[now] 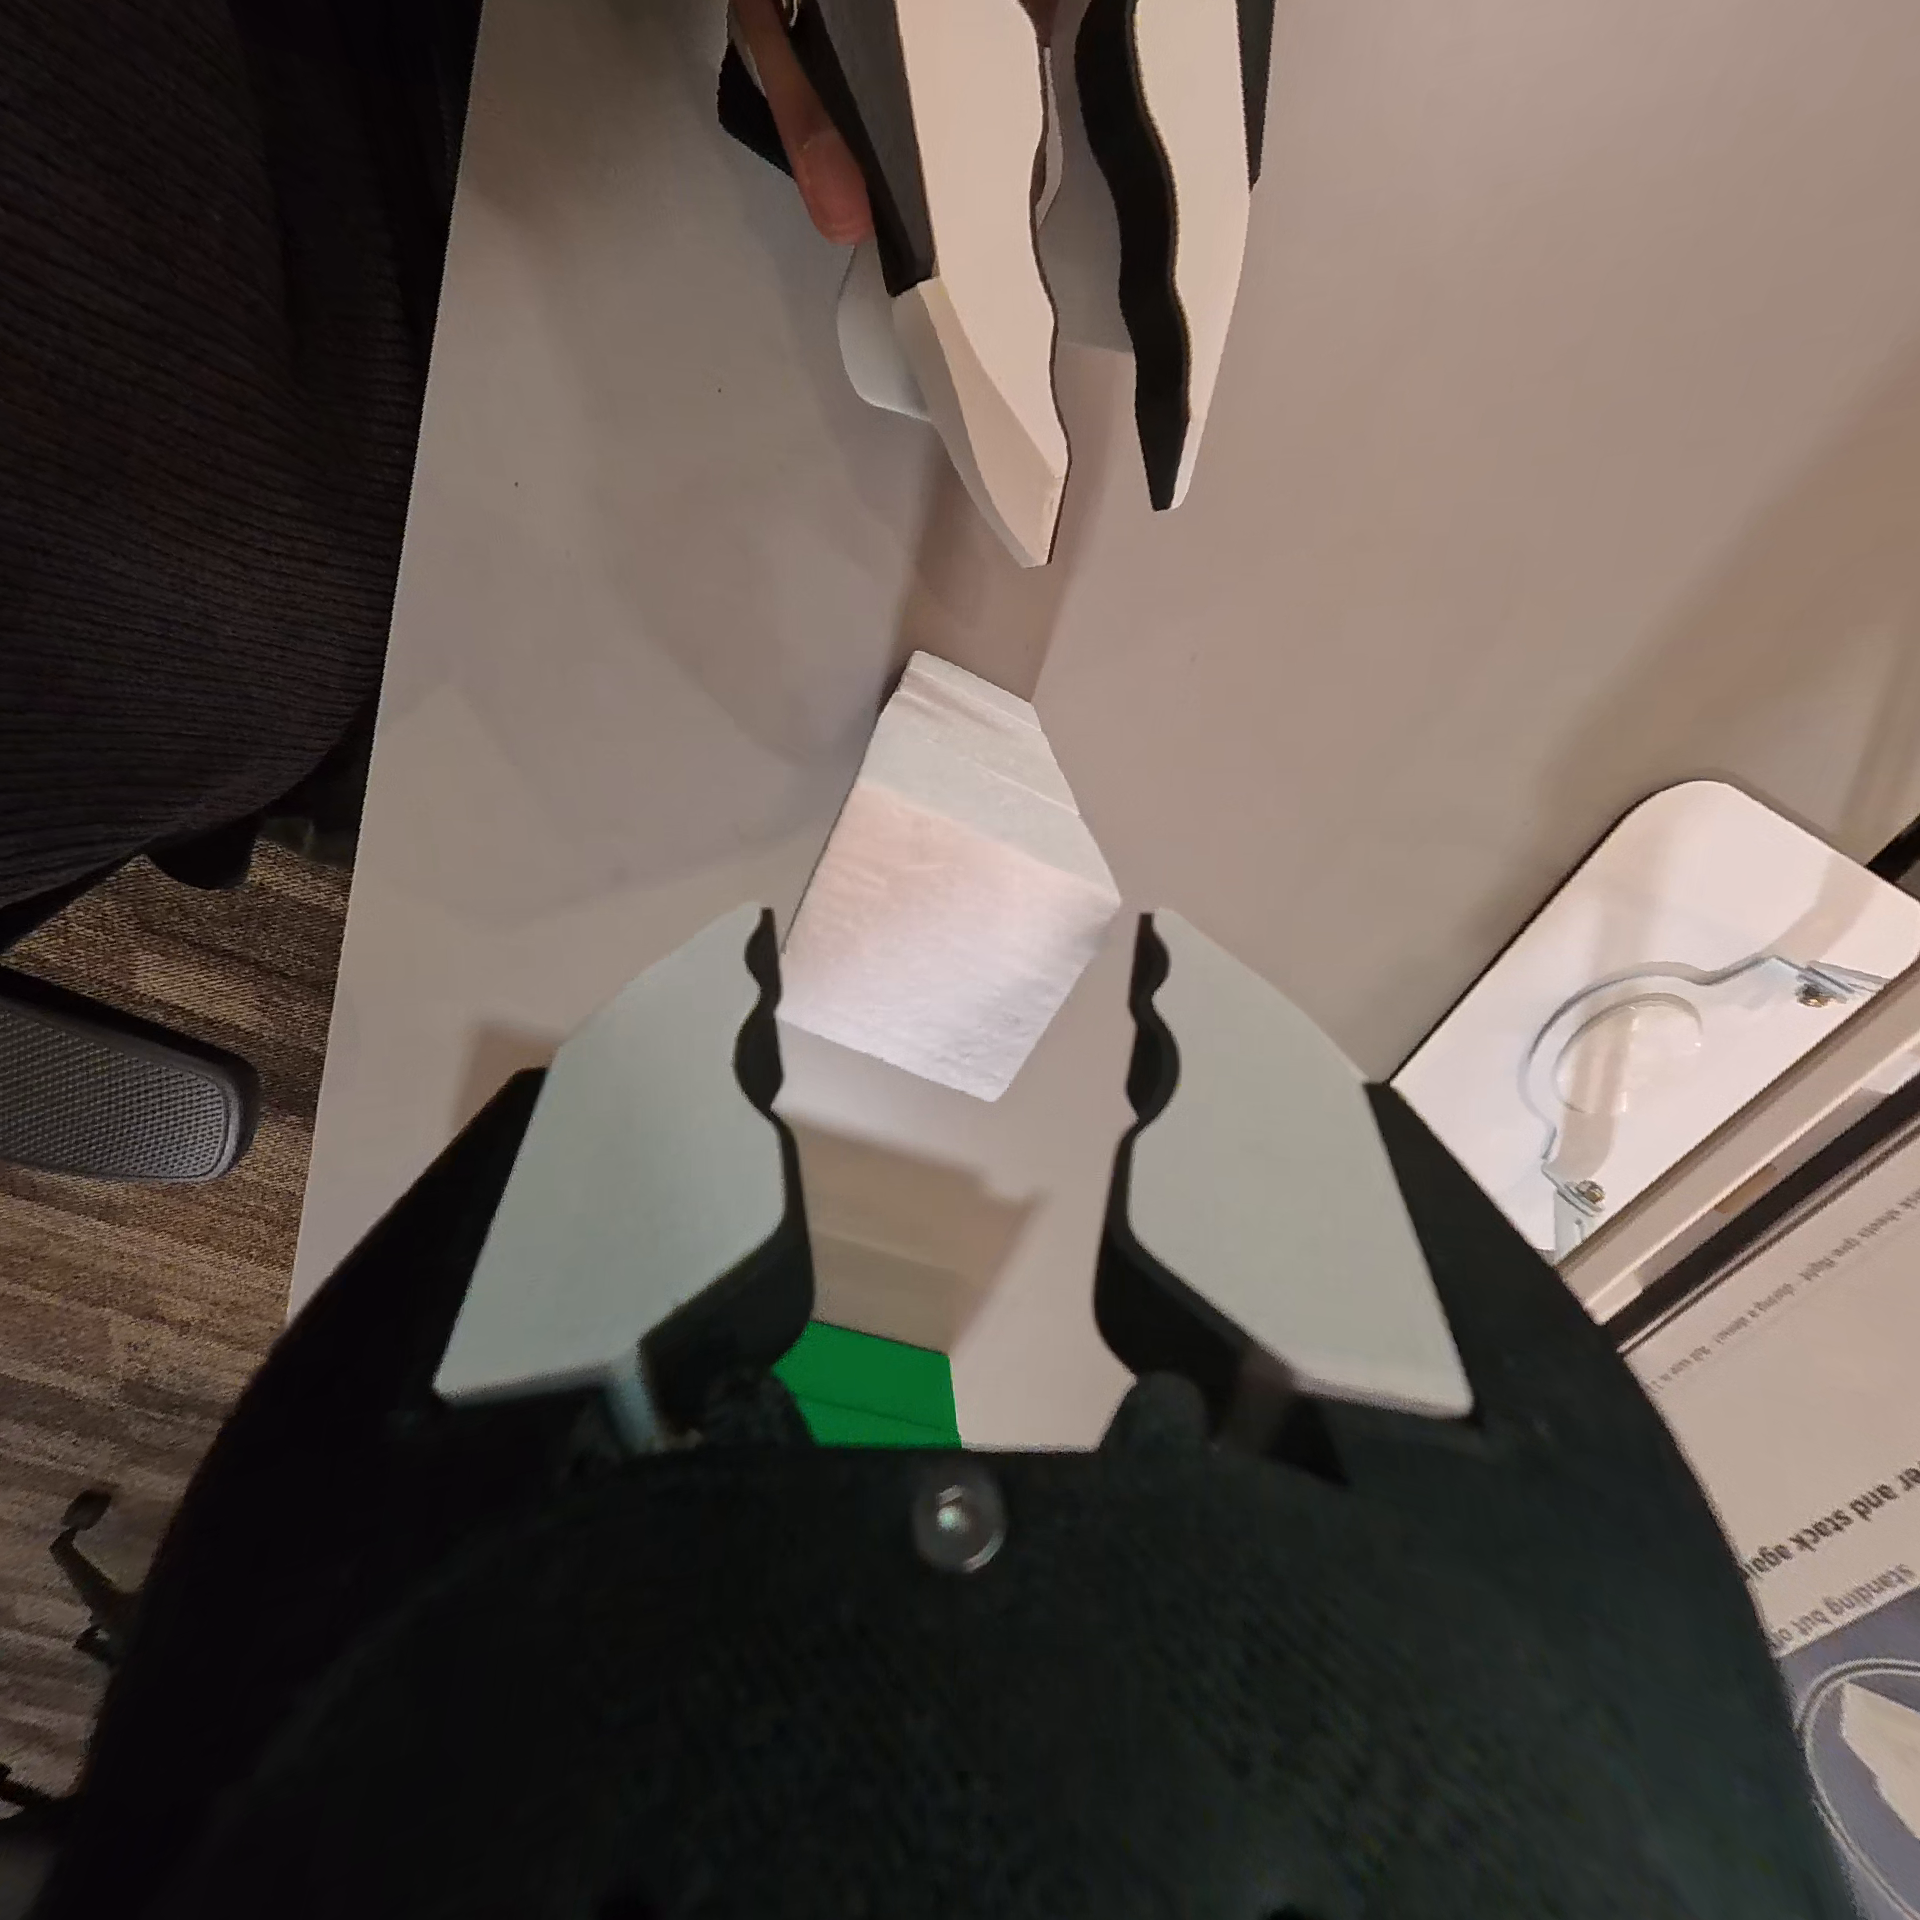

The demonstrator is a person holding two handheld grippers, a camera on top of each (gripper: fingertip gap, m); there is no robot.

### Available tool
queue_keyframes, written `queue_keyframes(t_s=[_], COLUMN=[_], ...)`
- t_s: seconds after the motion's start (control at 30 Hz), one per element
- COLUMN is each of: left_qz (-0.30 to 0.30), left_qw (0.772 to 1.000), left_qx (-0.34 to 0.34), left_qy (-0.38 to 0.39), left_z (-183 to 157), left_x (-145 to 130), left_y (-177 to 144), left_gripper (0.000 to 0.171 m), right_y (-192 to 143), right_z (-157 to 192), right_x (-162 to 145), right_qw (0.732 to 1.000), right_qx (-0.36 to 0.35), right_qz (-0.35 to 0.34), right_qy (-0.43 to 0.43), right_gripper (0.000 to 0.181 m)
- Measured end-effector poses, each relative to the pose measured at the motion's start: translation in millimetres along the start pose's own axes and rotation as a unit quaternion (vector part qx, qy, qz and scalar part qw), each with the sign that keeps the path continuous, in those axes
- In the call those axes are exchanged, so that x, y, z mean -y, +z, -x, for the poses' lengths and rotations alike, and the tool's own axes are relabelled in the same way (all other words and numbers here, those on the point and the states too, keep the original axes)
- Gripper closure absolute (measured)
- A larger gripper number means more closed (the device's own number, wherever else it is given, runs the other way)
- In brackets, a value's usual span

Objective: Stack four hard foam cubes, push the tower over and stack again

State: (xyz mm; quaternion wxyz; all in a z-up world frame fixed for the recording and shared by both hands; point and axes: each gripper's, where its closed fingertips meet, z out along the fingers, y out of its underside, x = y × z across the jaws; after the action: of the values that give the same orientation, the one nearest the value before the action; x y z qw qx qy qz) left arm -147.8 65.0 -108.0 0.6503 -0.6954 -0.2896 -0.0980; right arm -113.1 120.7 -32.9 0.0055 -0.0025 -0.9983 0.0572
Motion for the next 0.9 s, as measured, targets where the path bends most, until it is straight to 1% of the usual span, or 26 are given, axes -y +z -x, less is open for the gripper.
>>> queue_keyframes(t_s=[0.13, 0.3, 0.4, 0.43, 0.47, 0.5, 0.53, 0.57, 0.6, 0.63, 0.67, 0.7, 0.73, 0.77, 0.8, 0.83, 0.87, 0.9], left_qz=[0.000, 0.000, -0.002, -0.003, -0.004, -0.004, -0.004, -0.004, -0.004, -0.005, -0.005, -0.004, -0.004, -0.005, -0.005, -0.005, -0.005, -0.005], left_qw=[1.000, 1.000, 1.000, 1.000, 1.000, 1.000, 1.000, 1.000, 1.000, 1.000, 1.000, 1.000, 1.000, 1.000, 0.999, 0.999, 0.999, 0.998], left_qx=[0.000, 0.000, 0.002, 0.002, 0.001, 0.001, 0.000, 0.000, 0.001, 0.003, 0.004, 0.007, 0.011, 0.016, 0.021, 0.027, 0.033, 0.037], left_qy=[0.000, 0.000, 0.001, 0.001, 0.000, -0.001, -0.002, -0.002, -0.001, 0.001, 0.004, 0.008, 0.013, 0.019, 0.026, 0.033, 0.040, 0.046], left_z=[0, 0, 0, 0, 0, 0, -1, -1, -1, 0, 0, 0, 1, 2, 3, 4, 5, 6], left_x=[0, 0, 1, 1, 1, 1, 1, 1, 1, 1, 1, 1, 1, 2, 2, 2, 2, 2], left_y=[0, 0, 0, -1, 0, 0, 0, 0, 0, 0, 0, -1, -1, -2, -2, -2, -2, -1], left_gripper=[0.134, 0.134, 0.134, 0.134, 0.134, 0.134, 0.134, 0.134, 0.134, 0.134, 0.133, 0.132, 0.132, 0.132, 0.132, 0.132, 0.132, 0.132], right_y=[-4, -20, -42, -52, -62, -74, -87, -100, -112, -123, -134, -142, -148, -148, -143, -136, -128, -120], right_z=[0, -3, -6, -10, -14, -18, -22, -26, -27, -25, -23, -19, -15, -11, -9, -5, 1, 6], right_x=[2, 8, 18, 20, 22, 23, 23, 18, 11, 1, -9, -20, -32, -45, -59, -70, -79, -89], right_qw=[1.000, 0.998, 0.990, 0.982, 0.970, 0.953, 0.925, 0.888, 0.843, 0.789, 0.726, 0.661, 0.602, 0.559, 0.529, 0.512, 0.501, 0.486], right_qx=[-0.003, -0.025, -0.065, -0.095, -0.128, -0.165, -0.211, -0.257, -0.295, -0.326, -0.345, -0.350, -0.343, -0.328, -0.306, -0.281, -0.259, -0.249], right_qz=[-0.007, -0.044, -0.118, -0.150, -0.185, -0.230, -0.284, -0.341, -0.400, -0.464, -0.533, -0.600, -0.654, -0.687, -0.702, -0.707, -0.709, -0.709], right_qy=[0.006, 0.023, 0.051, 0.069, 0.088, 0.110, 0.140, 0.173, 0.205, 0.235, 0.263, 0.285, 0.304, 0.328, 0.366, 0.399, 0.423, 0.445], right_gripper=[0.106, 0.104, 0.108, 0.111, 0.110, 0.112, 0.117, 0.122, 0.127, 0.137, 0.146, 0.157, 0.169, 0.180, 0.181, 0.181, 0.181, 0.181])
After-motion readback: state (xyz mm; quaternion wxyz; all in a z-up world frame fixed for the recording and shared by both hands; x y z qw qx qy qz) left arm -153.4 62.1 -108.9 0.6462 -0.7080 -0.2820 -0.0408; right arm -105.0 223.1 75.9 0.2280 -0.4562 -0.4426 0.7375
